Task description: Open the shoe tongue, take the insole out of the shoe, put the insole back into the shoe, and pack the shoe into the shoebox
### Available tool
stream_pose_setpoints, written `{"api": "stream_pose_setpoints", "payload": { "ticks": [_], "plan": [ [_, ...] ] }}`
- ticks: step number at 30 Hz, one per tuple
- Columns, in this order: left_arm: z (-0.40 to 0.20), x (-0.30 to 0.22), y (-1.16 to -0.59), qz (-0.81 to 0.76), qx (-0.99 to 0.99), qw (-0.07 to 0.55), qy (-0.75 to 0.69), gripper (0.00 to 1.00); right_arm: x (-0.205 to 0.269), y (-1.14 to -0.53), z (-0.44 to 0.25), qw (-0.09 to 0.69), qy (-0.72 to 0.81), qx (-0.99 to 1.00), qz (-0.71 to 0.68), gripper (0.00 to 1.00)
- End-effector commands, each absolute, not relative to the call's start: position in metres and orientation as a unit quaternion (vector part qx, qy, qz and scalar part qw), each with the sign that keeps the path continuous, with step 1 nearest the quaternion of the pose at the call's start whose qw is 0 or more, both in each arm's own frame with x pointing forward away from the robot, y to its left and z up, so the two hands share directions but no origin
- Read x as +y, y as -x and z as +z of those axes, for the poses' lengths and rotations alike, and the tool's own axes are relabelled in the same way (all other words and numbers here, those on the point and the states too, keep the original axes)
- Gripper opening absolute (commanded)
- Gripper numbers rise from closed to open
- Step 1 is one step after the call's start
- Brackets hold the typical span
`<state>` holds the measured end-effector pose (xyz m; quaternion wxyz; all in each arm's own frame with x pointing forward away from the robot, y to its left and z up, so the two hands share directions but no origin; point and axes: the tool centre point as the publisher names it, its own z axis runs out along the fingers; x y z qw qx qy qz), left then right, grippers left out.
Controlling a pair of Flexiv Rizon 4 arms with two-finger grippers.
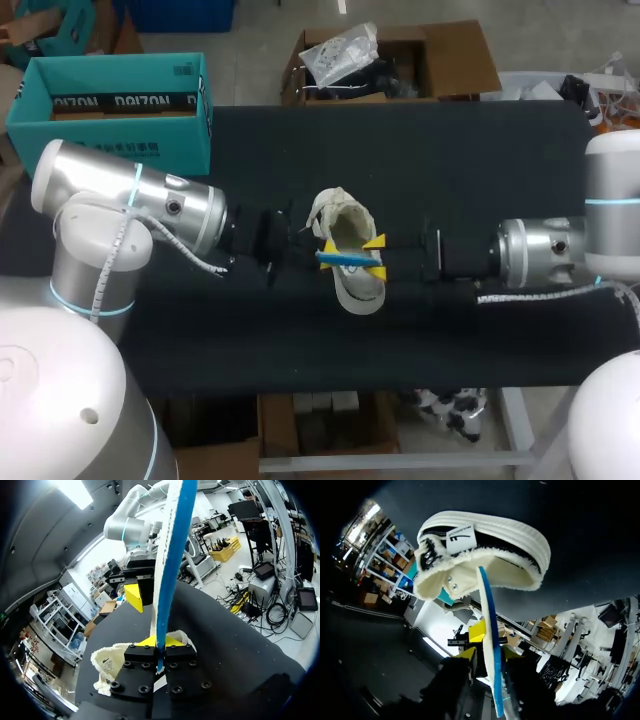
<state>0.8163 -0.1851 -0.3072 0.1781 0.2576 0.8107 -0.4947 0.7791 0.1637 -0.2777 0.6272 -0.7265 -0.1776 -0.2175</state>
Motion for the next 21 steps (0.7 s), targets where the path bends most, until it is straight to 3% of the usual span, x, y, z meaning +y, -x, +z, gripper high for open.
{"api": "stream_pose_setpoints", "payload": {
  "ticks": [1, 9, 11, 12, 13, 14, 21],
  "plan": [
    [-0.311, -0.19, -0.818, -0.486, 0.814, 0.182, -0.262, 0.0, 0.162, -0.771, -0.277, 0.604, 0.746, -0.162, -0.229, 0.29],
    [-0.31, -0.193, -0.828, -0.483, 0.815, 0.181, -0.265, 0.0, 0.165, -0.777, -0.286, 0.601, 0.75, -0.152, -0.232, 0.29],
    [-0.312, -0.193, -0.831, -0.479, 0.817, 0.178, -0.266, 0.0, 0.166, -0.779, -0.287, 0.601, 0.75, -0.151, -0.232, 0.24],
    [-0.313, -0.194, -0.832, -0.478, 0.818, 0.176, -0.266, 0.0, 0.166, -0.78, -0.287, 0.6, 0.75, -0.151, -0.232, 0.17],
    [-0.314, -0.194, -0.833, -0.477, 0.819, 0.175, -0.266, 0.0, 0.167, -0.781, -0.288, 0.6, 0.75, -0.151, -0.233, 0.03],
    [-0.315, -0.195, -0.834, -0.476, 0.82, 0.173, -0.266, 0.0, 0.167, -0.782, -0.288, 0.6, 0.75, -0.15, -0.233, 0.0],
    [-0.32, -0.197, -0.845, -0.47, 0.825, 0.164, -0.268, 0.0, 0.171, -0.79, -0.292, 0.594, 0.756, -0.146, -0.235, 0.0]
  ]
}}
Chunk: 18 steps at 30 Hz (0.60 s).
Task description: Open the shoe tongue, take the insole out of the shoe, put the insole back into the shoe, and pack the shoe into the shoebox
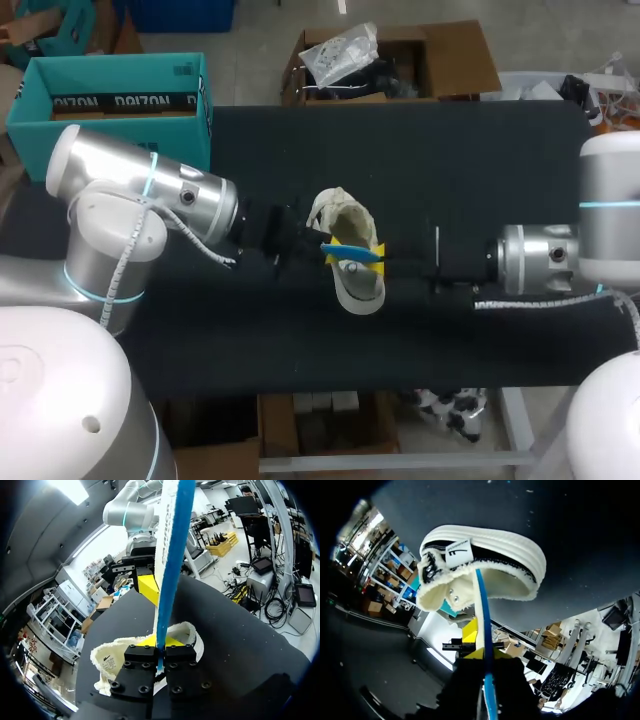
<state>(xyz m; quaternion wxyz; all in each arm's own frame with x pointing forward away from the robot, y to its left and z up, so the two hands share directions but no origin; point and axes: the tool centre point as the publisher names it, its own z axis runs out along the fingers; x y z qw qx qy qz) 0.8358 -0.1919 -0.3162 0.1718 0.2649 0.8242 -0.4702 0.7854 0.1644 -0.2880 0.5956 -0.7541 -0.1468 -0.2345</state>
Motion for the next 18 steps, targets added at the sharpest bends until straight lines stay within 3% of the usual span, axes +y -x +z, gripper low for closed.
{"api": "stream_pose_setpoints", "payload": {
  "ticks": [1, 18],
  "plan": [
    [-0.321, -0.197, -0.846, -0.468, 0.826, 0.162, -0.269, 0.0, 0.172, -0.791, -0.293, 0.593, 0.756, -0.146, -0.235, 0.0],
    [-0.317, -0.202, -0.864, -0.442, 0.834, 0.144, -0.298, 0.0, 0.175, -0.805, -0.308, 0.609, 0.744, -0.127, -0.246, 0.0]
  ]
}}
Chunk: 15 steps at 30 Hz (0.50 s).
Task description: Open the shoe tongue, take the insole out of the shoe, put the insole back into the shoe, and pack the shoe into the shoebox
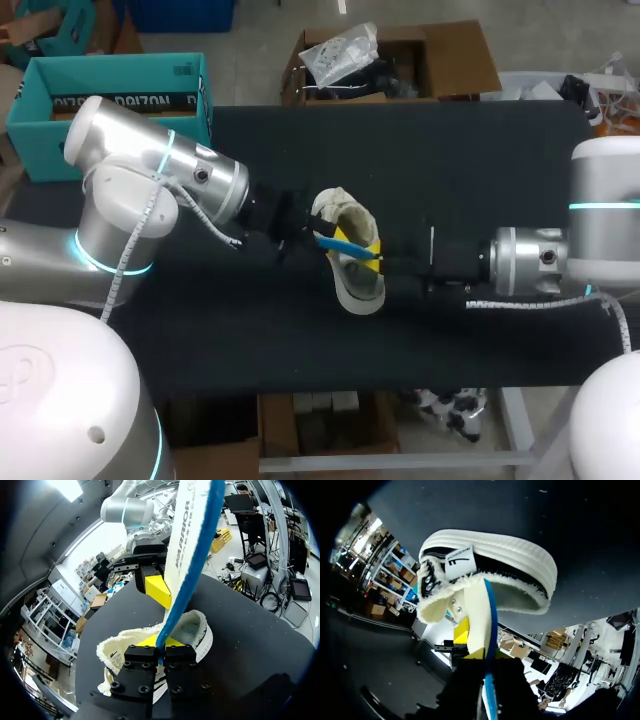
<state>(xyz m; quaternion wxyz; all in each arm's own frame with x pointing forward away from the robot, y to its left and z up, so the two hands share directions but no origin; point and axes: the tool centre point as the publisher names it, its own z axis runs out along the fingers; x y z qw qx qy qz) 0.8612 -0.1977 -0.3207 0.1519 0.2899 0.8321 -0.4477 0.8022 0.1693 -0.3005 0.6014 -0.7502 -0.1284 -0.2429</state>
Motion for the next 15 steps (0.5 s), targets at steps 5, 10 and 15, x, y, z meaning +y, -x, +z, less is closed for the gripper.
{"api": "stream_pose_setpoints", "payload": {
  "ticks": [5, 10, 15],
  "plan": [
    [-0.318, -0.204, -0.865, -0.431, 0.838, 0.14, -0.305, 0.0, 0.176, -0.809, -0.317, 0.612, 0.741, -0.123, -0.247, 0.0],
    [-0.322, -0.203, -0.87, -0.424, 0.842, 0.134, -0.305, 0.0, 0.173, -0.814, -0.322, 0.615, 0.74, -0.117, -0.247, 0.0],
    [-0.326, -0.197, -0.87, -0.423, 0.845, 0.125, -0.303, 0.0, 0.169, -0.818, -0.323, 0.614, 0.74, -0.111, -0.252, 0.0]
  ]
}}
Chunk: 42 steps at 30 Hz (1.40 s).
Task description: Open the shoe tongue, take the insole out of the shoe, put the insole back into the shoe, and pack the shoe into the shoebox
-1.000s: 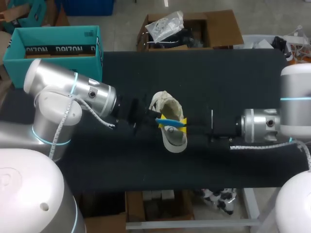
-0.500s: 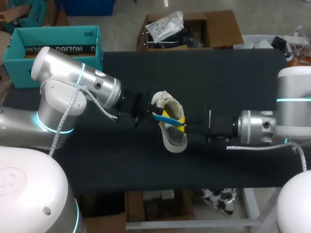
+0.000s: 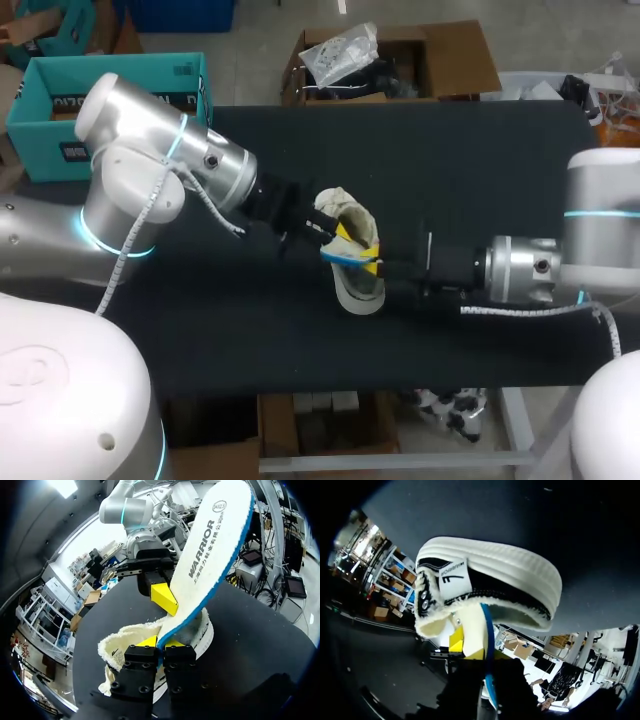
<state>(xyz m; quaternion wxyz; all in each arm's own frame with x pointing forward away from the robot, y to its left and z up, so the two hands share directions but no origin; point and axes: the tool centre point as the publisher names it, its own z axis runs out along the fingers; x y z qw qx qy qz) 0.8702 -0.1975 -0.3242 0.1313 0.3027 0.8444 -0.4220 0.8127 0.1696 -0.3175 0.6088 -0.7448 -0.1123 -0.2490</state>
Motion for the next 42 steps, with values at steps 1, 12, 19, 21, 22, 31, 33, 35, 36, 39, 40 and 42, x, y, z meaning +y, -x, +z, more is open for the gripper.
{"api": "stream_pose_setpoints", "payload": {
  "ticks": [1, 12, 19, 21, 22, 31, 33, 35, 36, 39, 40, 42],
  "plan": [
    [-0.327, -0.196, -0.869, -0.422, 0.845, 0.124, -0.303, 0.0, 0.169, -0.819, -0.323, 0.613, 0.741, -0.11, -0.252, 0.0],
    [-0.336, -0.194, -0.873, -0.422, 0.851, 0.115, -0.292, 0.0, 0.16, -0.835, -0.338, 0.617, 0.742, -0.093, -0.246, 0.0],
    [-0.338, -0.193, -0.872, -0.424, 0.851, 0.111, -0.29, 0.03, 0.159, -0.839, -0.341, 0.613, 0.746, -0.086, -0.244, 0.0],
    [-0.339, -0.193, -0.871, -0.425, 0.851, 0.109, -0.29, 0.23, 0.159, -0.84, -0.341, 0.612, 0.748, -0.084, -0.243, 0.0],
    [-0.34, -0.193, -0.871, -0.425, 0.851, 0.108, -0.289, 0.41, 0.158, -0.84, -0.341, 0.612, 0.748, -0.083, -0.243, 0.0],
    [-0.334, -0.194, -0.855, -0.431, 0.842, 0.112, -0.305, 0.42, 0.156, -0.837, -0.341, 0.608, 0.75, -0.082, -0.246, 0.0],
    [-0.334, -0.196, -0.853, -0.429, 0.841, 0.114, -0.308, 0.4, 0.156, -0.839, -0.343, 0.608, 0.751, -0.083, -0.246, 0.0],
    [-0.333, -0.197, -0.852, -0.429, 0.841, 0.116, -0.309, 0.23, 0.156, -0.841, -0.345, 0.608, 0.751, -0.083, -0.244, 0.0],
    [-0.333, -0.198, -0.852, -0.429, 0.841, 0.116, -0.309, 0.11, 0.156, -0.842, -0.347, 0.608, 0.751, -0.082, -0.244, 0.0],
    [-0.334, -0.199, -0.854, -0.426, 0.843, 0.119, -0.307, 0.0, 0.156, -0.844, -0.349, 0.608, 0.752, -0.082, -0.243, 0.0],
    [-0.335, -0.2, -0.855, -0.425, 0.843, 0.119, -0.306, 0.0, 0.155, -0.844, -0.349, 0.608, 0.752, -0.082, -0.243, 0.0],
    [-0.336, -0.2, -0.854, -0.424, 0.844, 0.119, -0.305, 0.0, 0.155, -0.845, -0.35, 0.608, 0.752, -0.081, -0.242, 0.0]
  ]
}}
